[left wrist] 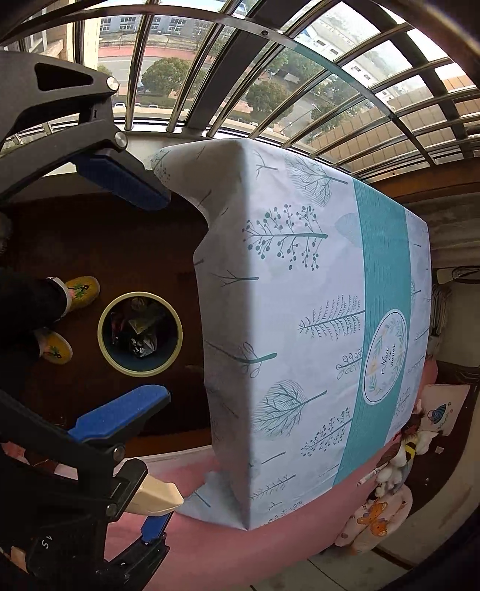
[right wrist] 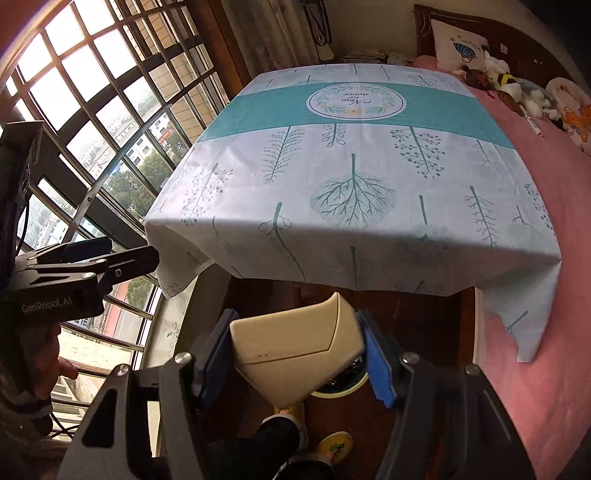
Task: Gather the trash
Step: 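Carry the beige box with the right gripper down over the bin, then open the right gripper over the bin to drop the beige box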
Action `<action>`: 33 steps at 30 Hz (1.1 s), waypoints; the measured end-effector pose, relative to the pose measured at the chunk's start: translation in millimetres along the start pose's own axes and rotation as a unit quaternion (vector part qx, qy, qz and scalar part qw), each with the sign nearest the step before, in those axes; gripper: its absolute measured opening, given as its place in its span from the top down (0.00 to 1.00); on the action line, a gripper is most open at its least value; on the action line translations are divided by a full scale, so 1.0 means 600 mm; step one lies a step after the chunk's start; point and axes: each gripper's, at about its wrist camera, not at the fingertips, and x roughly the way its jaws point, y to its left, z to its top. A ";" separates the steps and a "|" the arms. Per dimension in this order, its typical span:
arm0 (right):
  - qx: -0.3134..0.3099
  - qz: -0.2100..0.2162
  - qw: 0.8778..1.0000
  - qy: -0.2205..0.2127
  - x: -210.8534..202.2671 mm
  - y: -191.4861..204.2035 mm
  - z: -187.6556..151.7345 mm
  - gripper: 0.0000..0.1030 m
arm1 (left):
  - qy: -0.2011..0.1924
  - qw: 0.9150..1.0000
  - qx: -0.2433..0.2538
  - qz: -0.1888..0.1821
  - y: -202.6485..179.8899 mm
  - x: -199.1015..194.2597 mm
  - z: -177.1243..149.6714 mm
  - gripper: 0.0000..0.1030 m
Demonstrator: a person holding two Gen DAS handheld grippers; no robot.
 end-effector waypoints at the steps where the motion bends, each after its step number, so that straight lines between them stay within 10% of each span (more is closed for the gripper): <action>1: 0.001 0.001 1.000 0.005 0.005 -0.001 -0.010 0.38 | 0.004 1.000 0.000 -0.001 -0.005 0.005 -0.011 0.08; 17: 0.039 0.015 0.996 0.082 0.161 -0.044 -0.127 0.38 | 0.093 0.996 -0.009 -0.013 -0.037 0.152 -0.131 0.08; 33: 0.104 -0.010 0.987 0.123 0.366 -0.110 -0.125 0.31 | 0.128 0.992 -0.011 0.009 -0.015 0.305 -0.126 0.08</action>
